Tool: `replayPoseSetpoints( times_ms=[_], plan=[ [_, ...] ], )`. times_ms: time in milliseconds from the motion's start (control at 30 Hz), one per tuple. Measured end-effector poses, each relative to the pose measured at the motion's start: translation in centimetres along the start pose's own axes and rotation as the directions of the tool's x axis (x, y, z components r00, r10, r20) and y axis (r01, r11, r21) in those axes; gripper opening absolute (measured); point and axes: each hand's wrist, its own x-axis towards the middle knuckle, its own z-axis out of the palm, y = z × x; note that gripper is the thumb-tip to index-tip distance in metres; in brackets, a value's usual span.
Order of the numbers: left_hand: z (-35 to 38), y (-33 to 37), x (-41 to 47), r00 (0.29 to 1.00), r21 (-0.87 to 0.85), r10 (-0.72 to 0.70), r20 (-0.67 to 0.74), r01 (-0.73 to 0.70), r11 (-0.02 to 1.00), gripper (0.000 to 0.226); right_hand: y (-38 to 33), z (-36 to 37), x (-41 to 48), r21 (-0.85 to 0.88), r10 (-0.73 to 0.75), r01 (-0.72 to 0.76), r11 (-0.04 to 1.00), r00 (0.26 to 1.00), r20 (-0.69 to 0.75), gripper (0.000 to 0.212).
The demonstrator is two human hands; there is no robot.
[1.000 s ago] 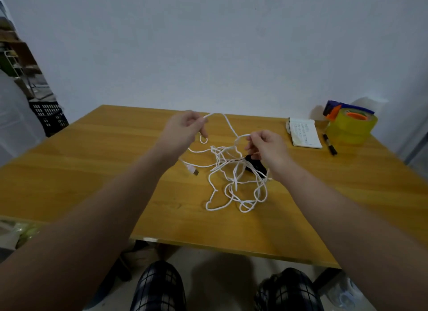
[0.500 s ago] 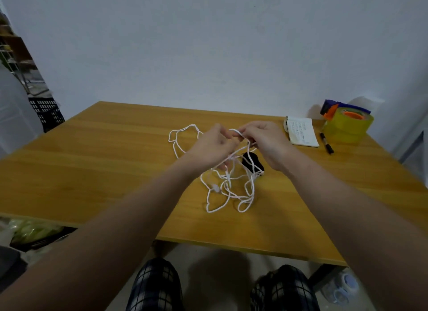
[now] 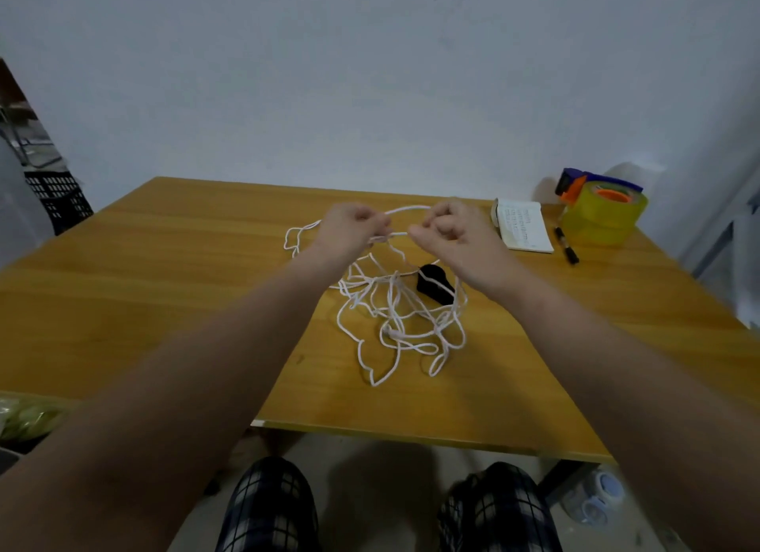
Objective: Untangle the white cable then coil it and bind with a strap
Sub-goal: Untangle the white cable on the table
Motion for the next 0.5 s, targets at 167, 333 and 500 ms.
replayPoseSetpoints(
  times_ms=[167, 333, 500],
  plan=[
    [-1.6, -1.0, 1.3, 0.975, -0.294, -0.046, -0.218, -0.020, 0.955, 0.021, 3.8, -0.8, -0.1, 0.104, 0.346, -0.332, 0.938, 0.858, -0.380, 0.044],
    [-3.3, -0.6, 1.7, 0.899, -0.347, -0.068, -0.432, -0.096, 0.933, 0.022, 8.2, -2.4, -1.3, 0.185, 0.614, -0.607, 0.773, 0.643, -0.458, 0.032],
    [-3.3, -0.4, 1.1, 0.929, -0.170, 0.065, -0.364, -0.135, 0.976, 0.020, 9.4, -2.7, -0.9, -0.231, 0.619, -0.711, 0.664, 0.696, -0.364, 0.031]
  ],
)
